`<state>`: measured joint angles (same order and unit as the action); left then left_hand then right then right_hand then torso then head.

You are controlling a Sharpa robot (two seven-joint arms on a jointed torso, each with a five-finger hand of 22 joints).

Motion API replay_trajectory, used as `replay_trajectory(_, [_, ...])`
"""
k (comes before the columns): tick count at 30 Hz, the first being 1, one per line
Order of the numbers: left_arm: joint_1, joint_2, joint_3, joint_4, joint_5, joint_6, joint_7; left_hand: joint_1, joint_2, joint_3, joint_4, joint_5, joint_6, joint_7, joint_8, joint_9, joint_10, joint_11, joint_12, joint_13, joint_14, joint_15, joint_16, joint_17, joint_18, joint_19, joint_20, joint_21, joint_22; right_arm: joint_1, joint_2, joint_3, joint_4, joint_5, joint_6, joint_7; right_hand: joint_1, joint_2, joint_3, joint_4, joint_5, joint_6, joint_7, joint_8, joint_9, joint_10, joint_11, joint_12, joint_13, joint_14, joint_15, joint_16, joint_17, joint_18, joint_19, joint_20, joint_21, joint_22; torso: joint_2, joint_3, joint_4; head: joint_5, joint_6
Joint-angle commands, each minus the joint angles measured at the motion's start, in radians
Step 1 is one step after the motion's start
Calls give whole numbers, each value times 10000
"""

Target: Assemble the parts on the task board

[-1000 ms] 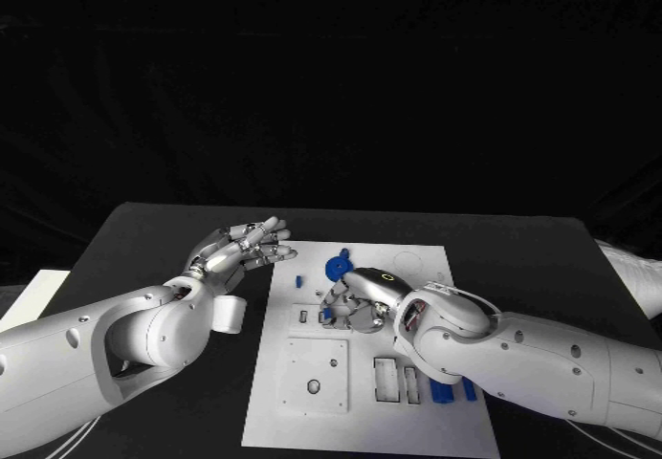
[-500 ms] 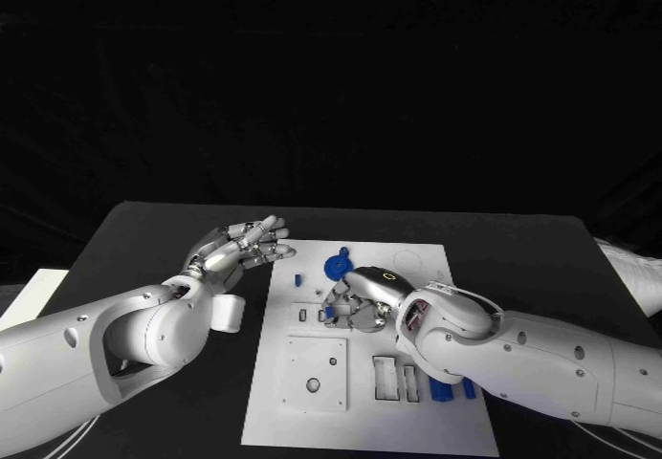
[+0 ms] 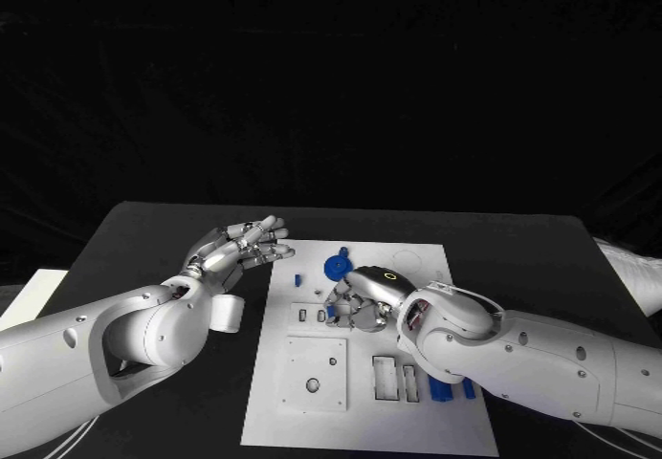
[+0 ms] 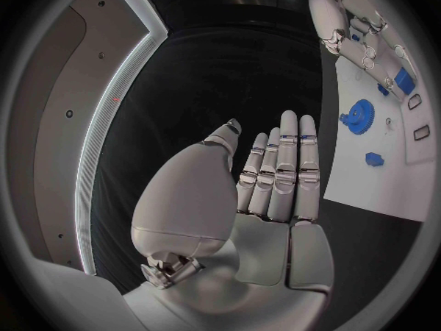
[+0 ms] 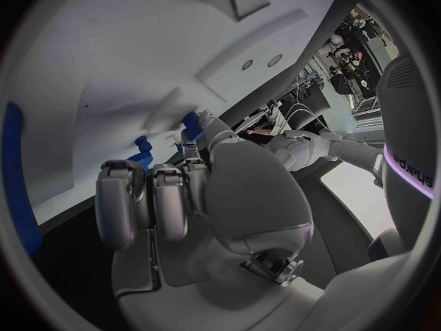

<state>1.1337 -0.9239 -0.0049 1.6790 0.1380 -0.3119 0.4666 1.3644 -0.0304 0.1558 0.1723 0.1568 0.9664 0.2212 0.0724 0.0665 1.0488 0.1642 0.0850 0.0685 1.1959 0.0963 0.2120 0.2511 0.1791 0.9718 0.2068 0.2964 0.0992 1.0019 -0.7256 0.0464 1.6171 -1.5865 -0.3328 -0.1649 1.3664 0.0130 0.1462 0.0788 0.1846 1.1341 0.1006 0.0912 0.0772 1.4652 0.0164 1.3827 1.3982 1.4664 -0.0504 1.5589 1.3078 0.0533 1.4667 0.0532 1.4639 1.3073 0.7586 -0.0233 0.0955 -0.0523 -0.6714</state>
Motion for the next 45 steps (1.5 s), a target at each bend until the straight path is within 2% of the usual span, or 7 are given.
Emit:
replay_trajectory(1, [2, 9, 5, 13, 9, 121, 133, -16, 95, 13, -73, -54, -37, 36, -56, -5, -25, 2, -37, 0, -7, 56, -56, 15, 43, -8, 70, -51, -14, -75, -30, -63, -124, -185, 643, -490, -54, 28, 30, 21, 2, 117, -53, 67, 10, 186, -36, -8, 471, 992, -65, 7, 2397, -47, 171, -61, -31, 269, -5, -5, -2, -21, 19])
replay_trajectory(12, [2, 16, 5, 25, 9, 123, 122, -16, 95, 13, -73, -54, -37, 36, -56, -5, -25, 2, -37, 0, -7, 56, -56, 15, 43, -8, 70, -51, -14, -74, 5, -63, -154, -310, 962, -643, -262, -233, 18, 81, -259, -96, 43, -80, -49, 92, 39, -192, 364, 988, -14, -3, 2382, -33, 140, -30, -85, 184, -10, -10, 6, -71, -43])
replay_trajectory(22, [2, 10, 5, 32, 9, 119, 89, -15, 100, 18, -81, -53, -34, 35, -55, -4, -19, 2, -40, 1, -9, 56, -65, 23, 44, -10, 70, -56, -20, -74, 37, -64, -159, -493, 1040, -769, -276, -356, 39, 60, -344, -201, 96, -147, -69, 16, 84, -332, 280, 985, 25, -9, 2371, -29, 129, 2, -104, 156, -5, -4, -4, -87, -50])
replay_trajectory(26, [2, 3, 5, 37, 9, 112, 87, -14, 101, 19, -83, -53, -34, 35, -55, -4, -18, 2, -41, 1, -11, 57, -67, 24, 44, -12, 71, -58, -21, -74, 49, -64, -171, -557, 1058, -814, -306, -472, 40, 55, -421, -302, 146, -202, -84, -90, 126, -534, 152, 982, 60, -16, 2360, -25, 119, 33, -121, 132, 0, -2, -6, -101, -45])
replay_trajectory(30, [2, -4, 5, 40, 9, 106, 83, -14, 101, 19, -83, -53, -34, 35, -55, -4, -18, 2, -41, 1, -11, 57, -67, 24, 44, -12, 71, -58, -21, -74, 55, -64, -180, -605, 1038, -852, -362, -603, 31, 74, -539, -498, 219, -270, -109, -323, 188, -983, -139, 978, 112, -26, 2342, -18, 102, 76, -146, 94, -3, -2, -1, -107, -43])
replay_trajectory(38, [3, -6, 5, 42, 9, 104, 78, -14, 101, 19, -83, -53, -34, 35, -55, -4, -18, 2, -41, 1, -11, 57, -67, 24, 44, -12, 71, -58, -21, -74, 76, -65, -183, -631, 844, -856, -645, -965, -155, 277, -1064, -941, 319, -265, -119, -606, 296, -1505, -525, 971, 214, -42, 2317, -6, 78, 185, -185, 42, -1, 1, 6, -111, -44])
replay_trajectory(45, [3, -5, 4, 42, 9, 111, 74, -15, 103, 20, -85, -53, -34, 36, -55, -4, -18, 3, -44, 1, -13, 57, -71, 27, 43, -13, 71, -61, -24, -74, 87, -65, -164, -624, 551, -848, -786, -1047, -285, 425, -1084, -1016, 327, -245, -114, -634, 309, -1550, -583, 970, 228, -47, 2311, -3, 74, 202, -194, 29, 3, 1, -4, -105, -39])
